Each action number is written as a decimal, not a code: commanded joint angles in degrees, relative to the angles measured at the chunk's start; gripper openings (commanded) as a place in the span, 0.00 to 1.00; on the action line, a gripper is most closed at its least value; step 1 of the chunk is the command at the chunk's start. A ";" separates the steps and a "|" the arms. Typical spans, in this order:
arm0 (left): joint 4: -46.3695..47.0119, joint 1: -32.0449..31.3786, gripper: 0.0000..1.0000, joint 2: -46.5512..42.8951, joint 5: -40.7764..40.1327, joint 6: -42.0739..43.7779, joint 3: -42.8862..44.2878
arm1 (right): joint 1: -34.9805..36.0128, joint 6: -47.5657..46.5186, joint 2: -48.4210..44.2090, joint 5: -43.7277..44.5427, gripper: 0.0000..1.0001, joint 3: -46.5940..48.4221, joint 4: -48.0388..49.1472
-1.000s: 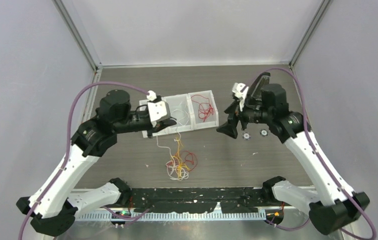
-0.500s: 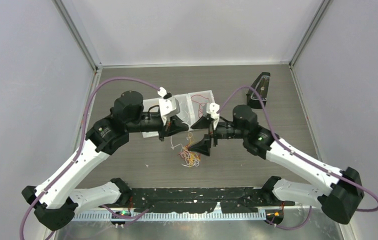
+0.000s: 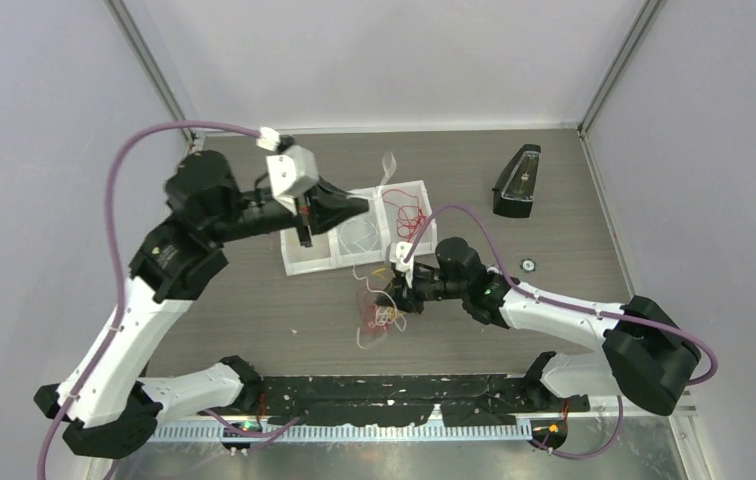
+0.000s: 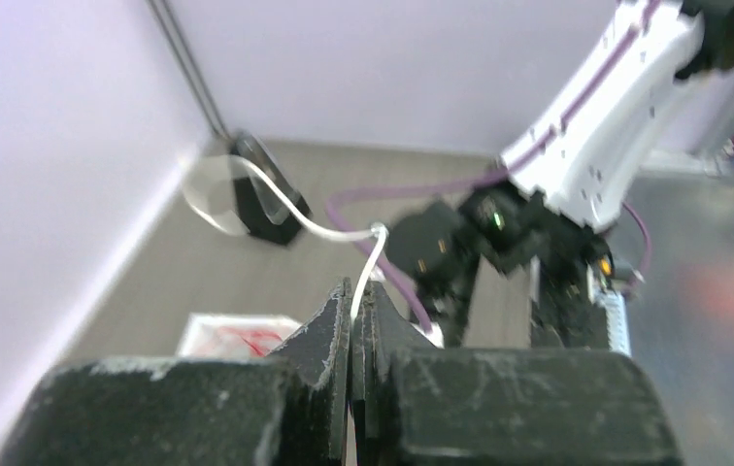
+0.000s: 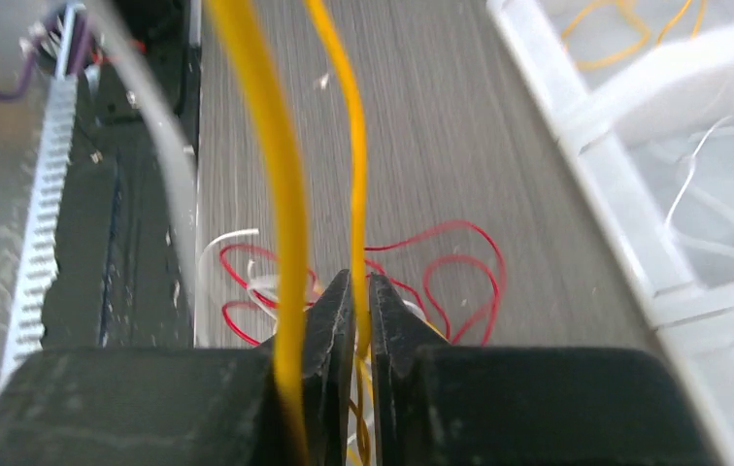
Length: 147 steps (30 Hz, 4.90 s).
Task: Untangle the cables
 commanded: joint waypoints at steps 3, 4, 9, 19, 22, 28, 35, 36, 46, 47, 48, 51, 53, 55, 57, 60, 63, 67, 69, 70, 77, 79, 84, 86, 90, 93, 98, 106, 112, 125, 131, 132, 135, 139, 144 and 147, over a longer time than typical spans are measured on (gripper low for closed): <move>2.86 1.08 0.00 -1.29 -5.64 2.95 12.45 | -0.79 -9.44 -1.46 2.31 0.14 -4.49 -0.86; 2.58 1.28 0.00 -1.04 -6.92 3.50 14.04 | -0.80 -11.58 -1.25 2.67 0.13 -4.90 -2.25; 2.74 1.95 0.00 0.53 -13.96 7.28 19.74 | -1.32 -19.89 -1.06 4.75 0.06 -6.45 -5.58; 3.64 3.48 0.00 6.60 -25.67 13.69 36.21 | -2.15 -24.79 0.79 5.87 0.05 -6.05 -6.44; 2.52 3.49 0.00 6.78 -23.33 12.50 36.83 | -2.13 -26.49 1.07 5.89 0.05 -4.93 -6.80; 5.70 3.43 0.00 0.93 -11.49 4.49 21.13 | -2.94 -27.11 -1.53 6.00 0.45 5.65 -21.19; 9.69 3.49 0.00 -0.45 -8.34 -1.79 12.20 | -4.35 -20.56 -10.62 1.24 0.89 10.80 -24.81; 9.68 3.49 0.00 -0.07 -8.35 -2.23 12.79 | -4.30 -17.77 -12.15 -0.03 0.94 10.58 -21.75; 9.44 3.49 0.00 1.79 -7.27 -4.06 15.19 | 4.81 -7.15 -3.77 -2.58 0.95 15.26 -4.72; 9.51 3.49 0.00 1.90 -7.26 -4.31 15.37 | 5.16 -6.75 -2.31 -3.27 0.95 15.67 -4.07; 9.76 3.49 0.00 1.97 -7.19 -4.50 15.39 | 6.09 -6.62 -1.59 -3.49 0.95 16.37 -3.96; 11.89 3.47 0.00 2.12 -7.18 -6.40 15.34 | 8.28 -7.55 2.01 -2.05 0.96 16.16 -1.26; 14.02 3.49 0.00 2.46 -6.83 -8.89 15.46 | 9.63 -7.95 5.14 0.56 0.99 13.66 5.85; 16.09 3.43 0.00 2.95 -6.18 -11.18 16.04 | 10.29 -8.33 9.19 2.93 0.84 10.17 13.93; 16.72 3.44 0.00 3.32 -6.63 -12.46 17.14 | 10.69 -10.67 12.94 3.01 0.60 7.02 20.00; 15.95 3.70 0.00 3.56 -8.27 -12.61 19.76 | 11.25 -15.10 18.33 3.71 0.43 5.76 22.46; 15.31 4.41 0.00 3.68 -9.35 -12.59 22.69 | 11.23 -17.69 21.28 4.21 0.30 7.09 21.34; 13.57 5.12 0.00 5.02 -12.45 -10.99 30.54 | 11.23 -22.35 23.56 4.53 0.26 7.30 17.79; 13.09 5.22 0.00 6.04 -14.08 -9.68 34.74 | 11.23 -25.65 23.66 4.64 0.23 6.56 16.04; 12.97 5.36 0.00 6.74 -15.06 -9.24 37.09 | 11.23 -28.09 23.62 4.64 0.22 6.31 14.08; 13.63 5.53 0.00 9.24 -17.31 -6.08 45.83 | 11.21 -42.82 20.68 5.74 0.09 0.25 5.83; 14.73 5.59 0.00 9.33 -18.85 -5.20 46.48 | 11.24 -45.08 20.11 6.84 0.08 -0.50 2.70; 12.98 5.52 0.00 8.64 -18.68 -2.67 44.78 | 10.81 -46.88 17.52 7.69 0.31 -0.54 -2.63; 12.50 5.56 0.00 6.82 -18.54 -1.78 39.45 | 10.49 -45.12 16.00 8.31 0.41 3.28 -7.89; 13.03 5.56 0.00 3.97 -20.67 0.06 28.15 | 6.77 -34.56 13.34 5.89 0.61 12.71 -20.91; 14.23 5.62 0.00 3.51 -20.90 0.10 21.32 | 3.58 -30.09 10.44 3.47 0.71 15.19 -24.89; 17.88 5.69 0.00 5.47 -20.05 0.23 14.12 | 2.32 -26.86 2.41 2.26 0.84 13.80 -27.98; 27.13 9.49 0.00 13.18 -20.47 -0.17 7.88 | -1.57 -24.27 -6.13 2.76 0.93 8.50 -30.08; 28.62 16.54 0.00 18.64 -15.90 -14.00 13.12 | -4.36 -23.43 -5.18 3.30 0.92 5.14 -29.34; 29.75 19.05 0.00 12.21 -6.11 -18.30 18.38 | -12.74 -5.99 9.84 9.56 0.87 15.27 -34.05; 30.41 19.05 0.00 16.90 -7.99 -9.80 16.79 | -14.05 -5.94 7.80 8.00 0.88 16.28 -33.78; 30.41 19.08 0.00 17.60 -8.72 -9.24 16.43 | -14.29 -5.96 7.66 7.65 0.89 16.77 -33.98; 31.59 19.07 0.00 19.31 -9.54 -7.89 14.65 | -15.33 -5.85 7.30 6.88 0.89 17.81 -35.21; 34.85 19.05 0.00 21.01 -8.06 -5.23 10.08 | -16.01 -6.05 6.98 6.41 0.88 17.80 -35.53; 37.06 19.04 0.00 23.54 -4.25 -5.27 4.36 | -17.10 -5.98 7.30 6.17 0.88 17.76 -35.47; 37.01 18.96 0.00 25.28 -3.63 -5.24 3.20 | -17.77 -6.07 7.58 6.33 0.88 17.51 -34.99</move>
